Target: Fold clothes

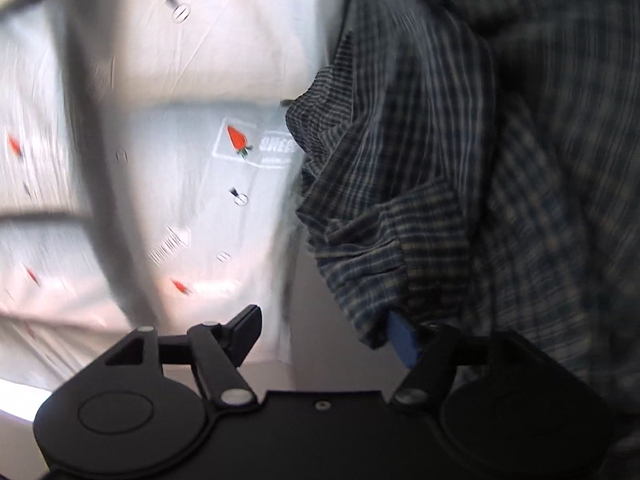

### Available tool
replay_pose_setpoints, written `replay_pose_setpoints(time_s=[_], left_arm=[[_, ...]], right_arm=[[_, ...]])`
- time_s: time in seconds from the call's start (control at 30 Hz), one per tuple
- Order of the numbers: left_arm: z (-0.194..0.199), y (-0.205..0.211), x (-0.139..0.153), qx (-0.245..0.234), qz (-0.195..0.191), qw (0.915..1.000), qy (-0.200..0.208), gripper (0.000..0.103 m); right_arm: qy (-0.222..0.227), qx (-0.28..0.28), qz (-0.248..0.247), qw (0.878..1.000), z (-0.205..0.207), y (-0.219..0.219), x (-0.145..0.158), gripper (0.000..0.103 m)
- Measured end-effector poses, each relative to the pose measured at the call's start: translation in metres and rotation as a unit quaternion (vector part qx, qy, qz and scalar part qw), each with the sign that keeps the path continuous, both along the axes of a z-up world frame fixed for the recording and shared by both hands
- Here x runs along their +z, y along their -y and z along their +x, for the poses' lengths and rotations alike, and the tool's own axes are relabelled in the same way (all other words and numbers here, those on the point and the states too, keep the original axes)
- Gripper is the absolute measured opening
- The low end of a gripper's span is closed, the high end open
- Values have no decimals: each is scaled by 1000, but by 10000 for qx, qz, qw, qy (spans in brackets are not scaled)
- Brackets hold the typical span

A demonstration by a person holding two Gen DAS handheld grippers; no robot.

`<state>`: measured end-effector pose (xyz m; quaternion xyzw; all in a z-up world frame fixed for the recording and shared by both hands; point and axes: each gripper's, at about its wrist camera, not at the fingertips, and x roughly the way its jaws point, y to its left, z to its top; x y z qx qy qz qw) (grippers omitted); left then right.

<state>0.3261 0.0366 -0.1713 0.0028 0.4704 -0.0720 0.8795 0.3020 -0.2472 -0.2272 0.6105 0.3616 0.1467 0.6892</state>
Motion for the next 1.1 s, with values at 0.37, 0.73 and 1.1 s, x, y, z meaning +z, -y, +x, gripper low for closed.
replay_pose_setpoints(time_s=[0.37,0.73,1.1], left_arm=[[-9,75,0,-650,450,9965,267,103],[-16,142,-3,-839,1381,9773,1368,91],[13,170,-21,-382,1810,9751,1227,58]], right_arm=[[113,53,-1950,9807,-33,70,34,82],[93,159,-4855,8741,-45,126,53,83],[282,804,-5900,8029,-67,149,41,72]])
